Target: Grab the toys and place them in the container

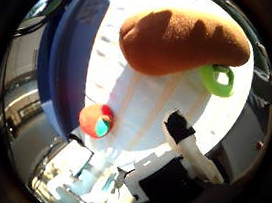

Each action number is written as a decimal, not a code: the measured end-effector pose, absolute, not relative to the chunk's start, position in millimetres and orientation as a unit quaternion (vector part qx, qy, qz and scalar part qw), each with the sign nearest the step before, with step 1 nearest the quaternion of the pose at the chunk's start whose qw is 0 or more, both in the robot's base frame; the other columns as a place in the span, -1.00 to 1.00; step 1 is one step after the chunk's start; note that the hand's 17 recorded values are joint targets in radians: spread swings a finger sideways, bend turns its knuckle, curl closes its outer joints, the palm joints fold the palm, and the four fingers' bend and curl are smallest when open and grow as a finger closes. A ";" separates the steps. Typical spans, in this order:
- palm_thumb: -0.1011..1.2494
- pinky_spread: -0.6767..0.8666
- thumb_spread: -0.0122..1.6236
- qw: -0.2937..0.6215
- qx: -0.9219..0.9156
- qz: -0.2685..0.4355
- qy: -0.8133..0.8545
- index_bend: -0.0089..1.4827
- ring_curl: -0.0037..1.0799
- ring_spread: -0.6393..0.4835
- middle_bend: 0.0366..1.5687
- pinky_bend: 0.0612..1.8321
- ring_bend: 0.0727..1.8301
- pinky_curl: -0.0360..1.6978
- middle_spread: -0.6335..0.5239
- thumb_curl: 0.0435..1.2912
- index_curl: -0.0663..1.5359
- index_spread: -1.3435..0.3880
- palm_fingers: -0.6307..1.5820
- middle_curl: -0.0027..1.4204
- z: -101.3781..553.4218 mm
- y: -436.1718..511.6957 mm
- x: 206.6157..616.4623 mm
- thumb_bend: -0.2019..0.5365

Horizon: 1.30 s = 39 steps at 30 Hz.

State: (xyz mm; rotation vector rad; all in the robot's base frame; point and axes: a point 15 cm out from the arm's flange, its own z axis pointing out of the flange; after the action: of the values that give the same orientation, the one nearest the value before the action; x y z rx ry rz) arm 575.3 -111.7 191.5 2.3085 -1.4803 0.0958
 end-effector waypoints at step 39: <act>0.62 0.08 0.39 -0.003 0.849 -0.106 -0.517 -0.24 0.49 -0.07 0.58 0.67 0.55 -0.07 -0.27 -0.08 -0.25 -0.67 0.36 0.42 424.6 154.4 400.2 -0.50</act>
State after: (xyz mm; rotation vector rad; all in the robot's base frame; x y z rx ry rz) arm 400.2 154.4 424.6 2.6724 -1.6276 -0.3344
